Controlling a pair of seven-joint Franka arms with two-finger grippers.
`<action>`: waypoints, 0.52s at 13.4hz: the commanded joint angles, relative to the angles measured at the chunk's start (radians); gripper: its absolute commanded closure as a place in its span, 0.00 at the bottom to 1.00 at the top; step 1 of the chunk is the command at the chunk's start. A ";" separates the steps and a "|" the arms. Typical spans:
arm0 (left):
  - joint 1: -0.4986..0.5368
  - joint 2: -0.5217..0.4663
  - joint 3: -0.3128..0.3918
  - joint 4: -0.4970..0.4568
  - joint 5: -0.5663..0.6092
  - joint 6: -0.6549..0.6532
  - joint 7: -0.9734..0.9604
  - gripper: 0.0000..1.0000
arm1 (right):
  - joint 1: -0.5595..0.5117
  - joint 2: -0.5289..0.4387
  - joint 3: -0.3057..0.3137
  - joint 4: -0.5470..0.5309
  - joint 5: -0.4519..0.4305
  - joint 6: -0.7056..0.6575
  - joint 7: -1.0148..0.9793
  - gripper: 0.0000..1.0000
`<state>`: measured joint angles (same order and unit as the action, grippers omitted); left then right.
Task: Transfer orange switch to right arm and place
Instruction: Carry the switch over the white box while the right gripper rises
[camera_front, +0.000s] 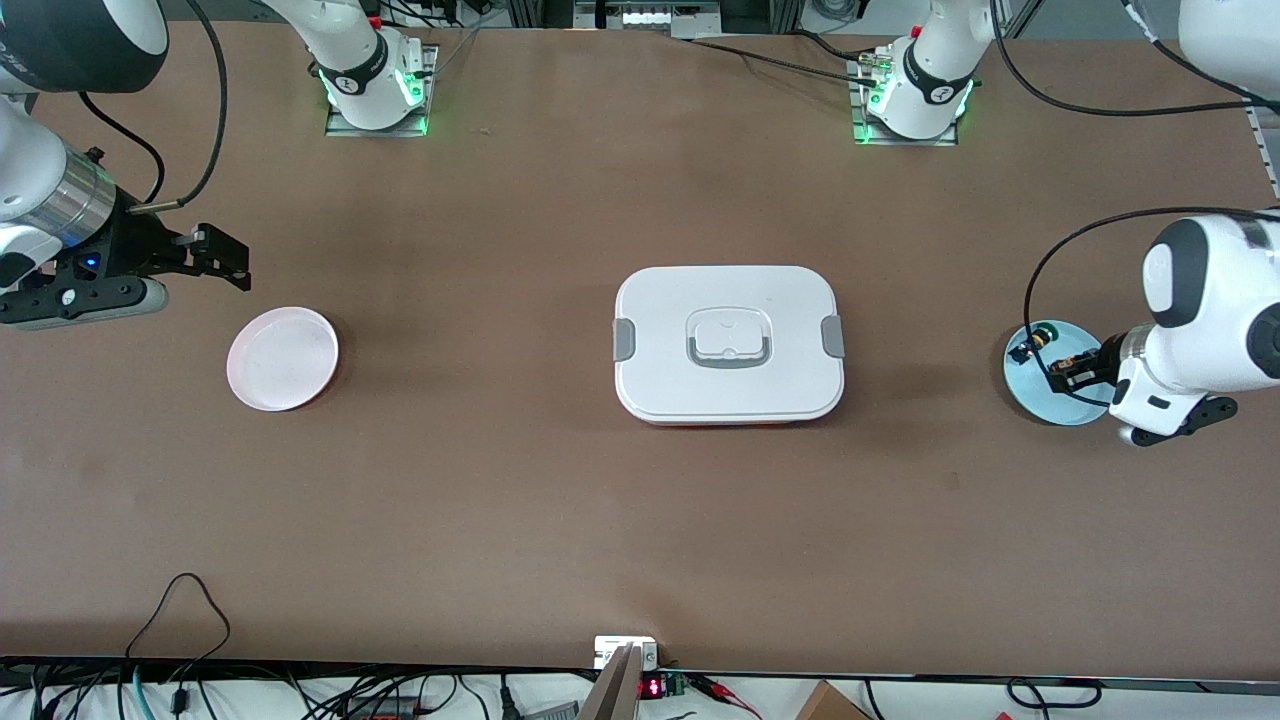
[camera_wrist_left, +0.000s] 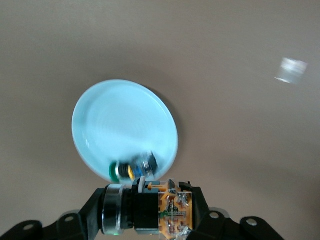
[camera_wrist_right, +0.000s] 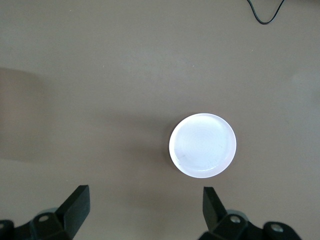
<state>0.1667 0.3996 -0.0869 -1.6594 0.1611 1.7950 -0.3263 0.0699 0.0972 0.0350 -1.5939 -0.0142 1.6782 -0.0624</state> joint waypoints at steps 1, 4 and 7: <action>0.013 0.019 -0.086 0.108 -0.021 -0.132 0.006 0.75 | 0.002 0.003 0.002 0.015 0.003 -0.011 0.015 0.00; 0.007 0.013 -0.158 0.165 -0.076 -0.147 0.013 0.76 | -0.001 0.003 0.000 0.015 0.002 -0.012 0.007 0.00; 0.010 0.013 -0.203 0.185 -0.278 -0.146 0.067 0.76 | -0.002 0.016 0.000 0.015 0.002 -0.009 -0.001 0.00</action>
<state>0.1673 0.3998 -0.2703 -1.5181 -0.0086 1.6756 -0.3071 0.0692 0.0995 0.0344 -1.5939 -0.0142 1.6775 -0.0624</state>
